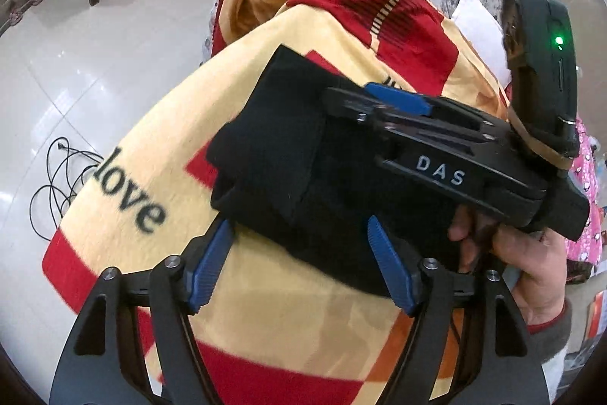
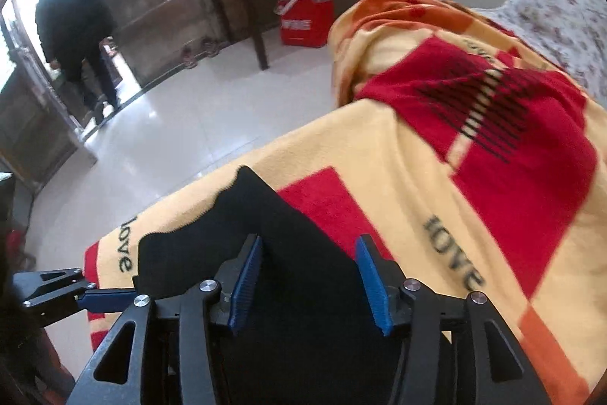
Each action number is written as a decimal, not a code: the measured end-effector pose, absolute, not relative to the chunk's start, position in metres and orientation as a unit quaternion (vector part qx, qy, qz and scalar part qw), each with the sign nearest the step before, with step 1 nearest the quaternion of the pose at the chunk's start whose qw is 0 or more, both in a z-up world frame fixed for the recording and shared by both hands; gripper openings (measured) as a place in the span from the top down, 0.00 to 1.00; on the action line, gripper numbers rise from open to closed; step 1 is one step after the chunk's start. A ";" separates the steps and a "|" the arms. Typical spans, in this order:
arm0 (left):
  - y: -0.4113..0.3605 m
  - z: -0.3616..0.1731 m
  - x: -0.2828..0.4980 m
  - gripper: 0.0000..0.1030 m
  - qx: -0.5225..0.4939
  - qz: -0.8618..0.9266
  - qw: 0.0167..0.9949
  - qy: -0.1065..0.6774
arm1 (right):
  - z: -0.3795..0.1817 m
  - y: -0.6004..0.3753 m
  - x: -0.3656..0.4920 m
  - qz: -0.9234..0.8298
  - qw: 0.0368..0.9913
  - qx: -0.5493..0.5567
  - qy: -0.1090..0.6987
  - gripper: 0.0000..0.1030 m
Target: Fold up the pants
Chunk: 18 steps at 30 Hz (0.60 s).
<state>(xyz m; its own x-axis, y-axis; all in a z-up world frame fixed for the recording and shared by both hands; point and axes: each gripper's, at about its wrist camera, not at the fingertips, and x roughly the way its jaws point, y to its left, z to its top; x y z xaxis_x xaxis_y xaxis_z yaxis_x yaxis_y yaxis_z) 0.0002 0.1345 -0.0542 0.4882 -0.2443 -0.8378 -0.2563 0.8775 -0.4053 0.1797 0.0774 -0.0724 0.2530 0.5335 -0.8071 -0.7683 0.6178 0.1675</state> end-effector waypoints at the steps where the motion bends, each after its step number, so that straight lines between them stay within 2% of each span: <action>1: 0.135 -0.055 0.002 0.26 -0.249 0.003 0.827 0.504 | -0.075 0.078 0.183 0.421 0.779 -0.124 0.448 0.52; 4: 0.135 -0.055 0.004 0.26 -0.248 0.005 0.831 0.498 | -0.085 0.078 0.189 0.431 0.776 -0.076 0.454 0.53; 7: 0.135 -0.056 0.006 0.26 -0.249 -0.009 0.838 0.486 | -0.084 0.070 0.189 0.431 0.783 -0.044 0.446 0.66; 9: 0.135 -0.055 0.008 0.60 -0.258 -0.021 0.835 0.486 | -0.078 0.063 0.188 0.438 0.782 -0.022 0.443 0.80; 12: 0.130 -0.039 0.008 0.74 -0.243 -0.032 0.850 0.467 | -0.064 0.050 0.180 0.443 0.788 0.000 0.428 0.84; 18: 0.096 0.014 -0.005 0.78 -0.199 -0.088 0.885 0.412 | -0.017 -0.001 0.155 0.440 0.814 0.059 0.374 0.86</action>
<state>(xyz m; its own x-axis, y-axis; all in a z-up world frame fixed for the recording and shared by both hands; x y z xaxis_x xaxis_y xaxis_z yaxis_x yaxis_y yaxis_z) -0.0049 0.0962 0.0141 0.6452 -0.3189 -0.6943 -0.0088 0.9056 -0.4241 0.1548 -0.0006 -0.0174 0.3334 0.7607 -0.5569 -0.6723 0.6059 0.4253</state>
